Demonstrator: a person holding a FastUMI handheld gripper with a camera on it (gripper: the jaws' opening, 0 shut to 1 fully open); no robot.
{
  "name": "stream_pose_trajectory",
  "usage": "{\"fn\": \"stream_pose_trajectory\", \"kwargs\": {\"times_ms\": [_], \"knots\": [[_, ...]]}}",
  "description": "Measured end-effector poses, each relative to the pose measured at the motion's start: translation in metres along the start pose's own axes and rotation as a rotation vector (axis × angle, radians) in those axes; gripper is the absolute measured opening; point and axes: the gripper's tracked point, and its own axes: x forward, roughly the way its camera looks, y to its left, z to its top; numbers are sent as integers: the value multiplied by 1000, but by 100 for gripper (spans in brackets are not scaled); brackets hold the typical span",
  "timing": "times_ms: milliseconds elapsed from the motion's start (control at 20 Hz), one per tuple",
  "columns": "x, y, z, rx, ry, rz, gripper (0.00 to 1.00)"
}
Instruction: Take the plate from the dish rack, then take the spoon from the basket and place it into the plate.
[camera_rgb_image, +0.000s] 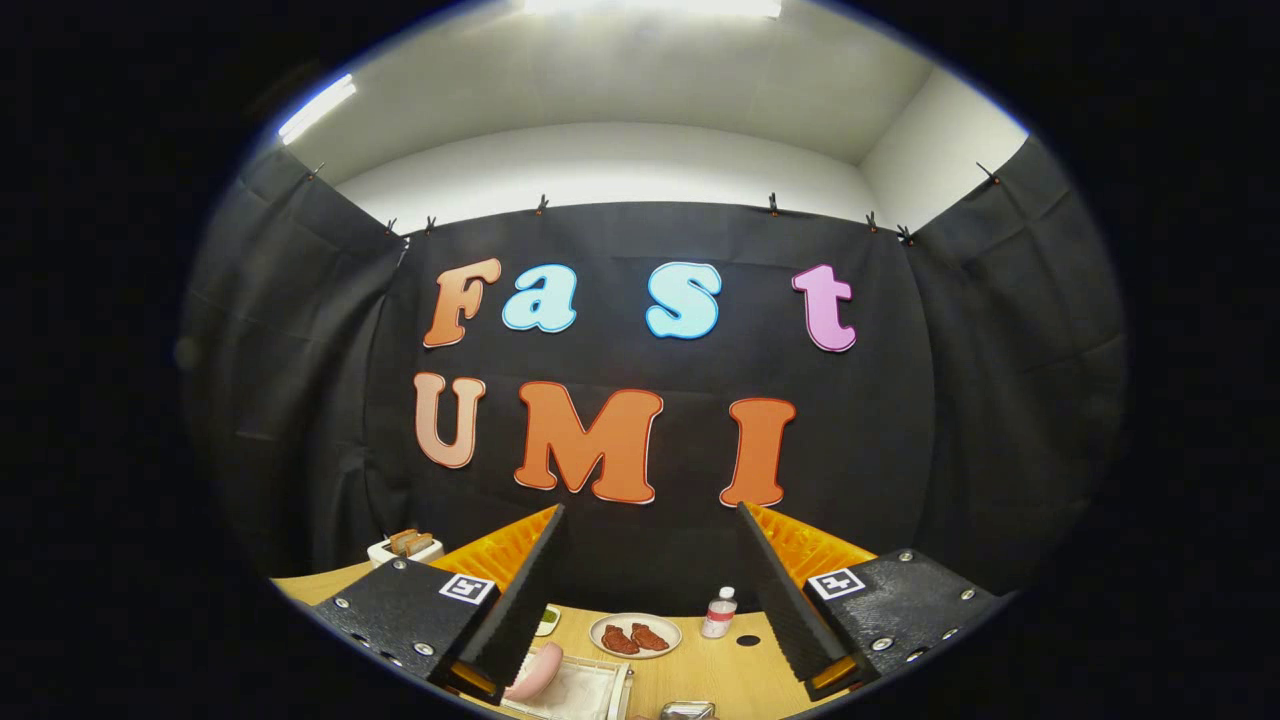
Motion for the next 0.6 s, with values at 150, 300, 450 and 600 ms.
{"fn": "stream_pose_trajectory", "kwargs": {"times_ms": [150, 300, 450, 600], "knots": [[1, 6, -15, 5, 58, 16, 98], [2, 16, -29, 19, 113, 40, 98], [3, 26, -46, 29, 180, 63, 98], [6, 37, -70, 46, 272, 81, 98]]}}
